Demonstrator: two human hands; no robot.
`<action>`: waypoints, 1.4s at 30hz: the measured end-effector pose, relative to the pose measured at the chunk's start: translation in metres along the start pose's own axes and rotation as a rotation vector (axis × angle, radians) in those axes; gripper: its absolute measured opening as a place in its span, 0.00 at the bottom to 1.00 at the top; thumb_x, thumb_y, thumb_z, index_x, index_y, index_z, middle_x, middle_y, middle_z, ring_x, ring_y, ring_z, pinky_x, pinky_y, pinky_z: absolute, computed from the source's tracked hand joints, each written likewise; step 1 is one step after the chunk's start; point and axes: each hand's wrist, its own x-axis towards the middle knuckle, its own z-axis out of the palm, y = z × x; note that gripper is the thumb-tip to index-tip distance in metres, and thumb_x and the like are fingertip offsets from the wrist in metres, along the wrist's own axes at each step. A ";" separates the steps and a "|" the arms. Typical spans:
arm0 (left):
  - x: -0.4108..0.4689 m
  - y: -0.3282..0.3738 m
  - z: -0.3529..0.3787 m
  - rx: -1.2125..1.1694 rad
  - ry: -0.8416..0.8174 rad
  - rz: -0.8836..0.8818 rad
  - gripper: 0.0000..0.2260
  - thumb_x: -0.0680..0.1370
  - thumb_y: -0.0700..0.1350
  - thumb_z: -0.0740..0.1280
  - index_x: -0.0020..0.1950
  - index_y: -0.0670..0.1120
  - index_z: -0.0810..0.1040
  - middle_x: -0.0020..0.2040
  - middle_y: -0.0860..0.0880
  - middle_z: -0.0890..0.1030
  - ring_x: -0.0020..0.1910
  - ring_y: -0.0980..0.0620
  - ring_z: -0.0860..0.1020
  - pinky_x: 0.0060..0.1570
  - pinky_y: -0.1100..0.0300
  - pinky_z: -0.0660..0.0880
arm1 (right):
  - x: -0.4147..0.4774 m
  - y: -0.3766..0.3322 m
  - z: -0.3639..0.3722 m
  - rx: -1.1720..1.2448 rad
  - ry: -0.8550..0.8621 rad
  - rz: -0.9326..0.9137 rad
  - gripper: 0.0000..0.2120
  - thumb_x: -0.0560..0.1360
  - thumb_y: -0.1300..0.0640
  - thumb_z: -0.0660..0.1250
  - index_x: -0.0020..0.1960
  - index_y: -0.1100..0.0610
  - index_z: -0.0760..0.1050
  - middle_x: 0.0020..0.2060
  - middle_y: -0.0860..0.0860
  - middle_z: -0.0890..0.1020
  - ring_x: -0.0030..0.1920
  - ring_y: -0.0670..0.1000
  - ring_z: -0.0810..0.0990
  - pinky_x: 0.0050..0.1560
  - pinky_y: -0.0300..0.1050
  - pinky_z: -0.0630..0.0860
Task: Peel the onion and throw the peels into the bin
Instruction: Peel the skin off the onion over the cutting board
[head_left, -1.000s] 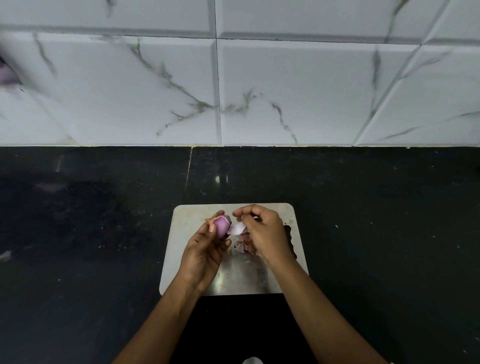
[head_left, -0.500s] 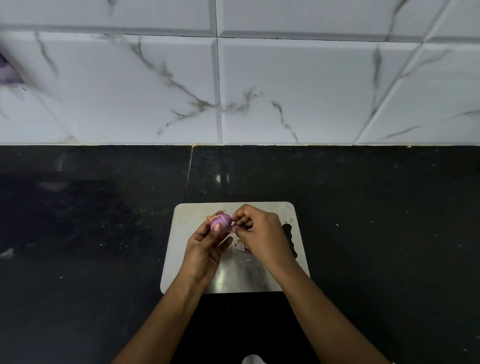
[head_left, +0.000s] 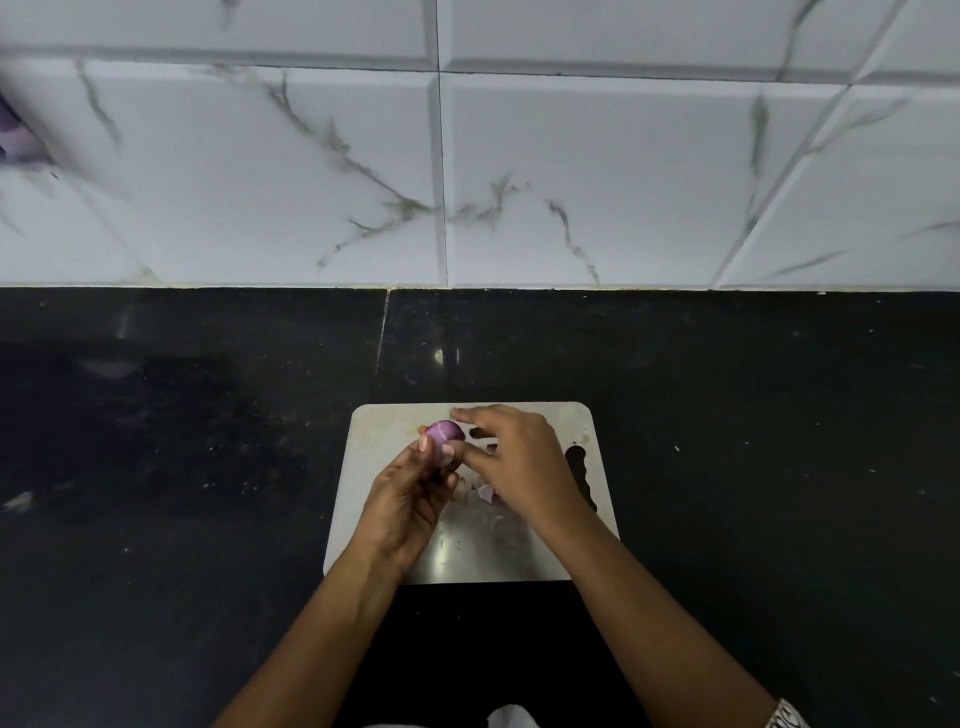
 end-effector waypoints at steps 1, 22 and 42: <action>0.000 0.001 0.000 0.000 -0.005 0.004 0.29 0.50 0.56 0.83 0.46 0.44 0.86 0.42 0.47 0.85 0.38 0.56 0.82 0.36 0.65 0.79 | 0.001 -0.003 0.000 -0.011 -0.002 -0.008 0.19 0.71 0.48 0.70 0.60 0.51 0.77 0.54 0.50 0.83 0.49 0.47 0.81 0.51 0.46 0.79; -0.010 0.004 -0.001 0.153 -0.072 0.131 0.28 0.53 0.54 0.82 0.51 0.49 0.85 0.54 0.48 0.84 0.53 0.50 0.82 0.47 0.58 0.80 | 0.009 0.003 0.001 0.193 0.082 0.197 0.06 0.70 0.54 0.70 0.45 0.53 0.82 0.37 0.49 0.84 0.38 0.46 0.82 0.40 0.50 0.82; -0.012 0.010 -0.001 0.015 -0.096 0.109 0.35 0.53 0.50 0.83 0.57 0.41 0.80 0.56 0.43 0.82 0.53 0.51 0.82 0.47 0.63 0.79 | 0.000 -0.009 0.000 0.496 -0.012 0.445 0.08 0.71 0.50 0.70 0.48 0.50 0.78 0.47 0.49 0.82 0.42 0.48 0.84 0.42 0.47 0.81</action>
